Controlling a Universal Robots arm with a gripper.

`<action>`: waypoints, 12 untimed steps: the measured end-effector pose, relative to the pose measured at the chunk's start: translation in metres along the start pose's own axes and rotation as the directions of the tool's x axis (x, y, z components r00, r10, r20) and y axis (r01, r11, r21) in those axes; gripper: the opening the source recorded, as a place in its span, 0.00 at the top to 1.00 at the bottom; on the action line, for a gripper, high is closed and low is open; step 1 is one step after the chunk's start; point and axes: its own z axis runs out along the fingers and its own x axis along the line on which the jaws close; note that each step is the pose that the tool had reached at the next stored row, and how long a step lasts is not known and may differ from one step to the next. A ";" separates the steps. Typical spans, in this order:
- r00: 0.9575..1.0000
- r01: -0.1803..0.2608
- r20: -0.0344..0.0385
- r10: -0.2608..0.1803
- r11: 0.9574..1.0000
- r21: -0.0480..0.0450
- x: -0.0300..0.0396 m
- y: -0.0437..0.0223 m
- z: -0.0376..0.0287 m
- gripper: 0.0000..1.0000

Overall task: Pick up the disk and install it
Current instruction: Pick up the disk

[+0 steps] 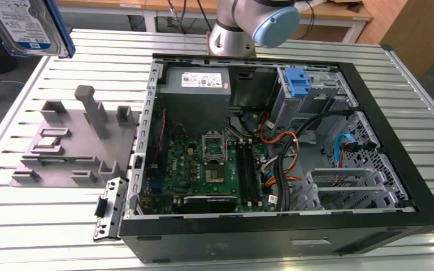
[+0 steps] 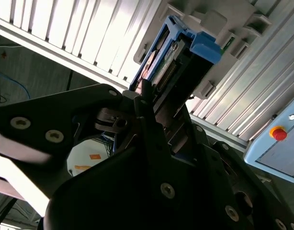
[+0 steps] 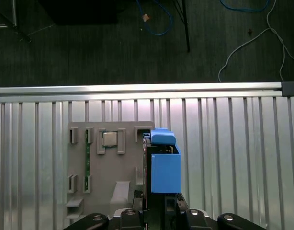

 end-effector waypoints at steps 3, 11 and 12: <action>1.000 0.000 0.000 0.000 1.000 0.000 0.0000 0.0000 -0.0001 0.65; 1.000 0.000 0.004 0.000 1.000 0.000 -0.0001 -0.0035 -0.0002 0.65; 1.000 0.000 0.005 0.000 1.000 0.000 -0.0002 -0.0045 -0.0002 0.65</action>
